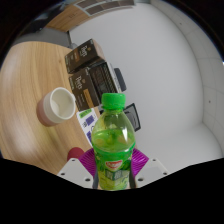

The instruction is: Pour water

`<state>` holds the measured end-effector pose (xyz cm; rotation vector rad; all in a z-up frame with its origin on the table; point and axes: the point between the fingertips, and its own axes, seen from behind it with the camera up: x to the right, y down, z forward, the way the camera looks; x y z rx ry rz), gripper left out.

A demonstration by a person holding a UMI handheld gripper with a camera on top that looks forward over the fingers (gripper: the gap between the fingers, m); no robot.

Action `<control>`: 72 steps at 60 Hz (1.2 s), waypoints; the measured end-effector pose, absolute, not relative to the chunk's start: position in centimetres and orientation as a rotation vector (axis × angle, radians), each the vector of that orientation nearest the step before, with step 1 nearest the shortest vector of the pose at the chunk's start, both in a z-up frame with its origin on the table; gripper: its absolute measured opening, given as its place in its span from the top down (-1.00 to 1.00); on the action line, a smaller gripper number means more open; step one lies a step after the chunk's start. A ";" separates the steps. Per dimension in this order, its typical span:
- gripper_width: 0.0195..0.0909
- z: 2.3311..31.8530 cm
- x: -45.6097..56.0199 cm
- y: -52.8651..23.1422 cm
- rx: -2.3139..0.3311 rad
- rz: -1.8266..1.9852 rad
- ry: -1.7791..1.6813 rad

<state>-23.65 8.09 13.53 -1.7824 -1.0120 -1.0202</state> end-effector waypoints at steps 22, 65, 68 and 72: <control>0.38 12.3 -25.7 12.9 -1.374 -1.505 -1.593; 0.34 17.7 -25.7 9.7 -1.881 -0.292 -0.508; 0.34 17.8 -24.9 9.9 -1.868 -0.204 -0.411; 0.34 17.2 -23.8 10.7 -1.851 -0.125 -0.327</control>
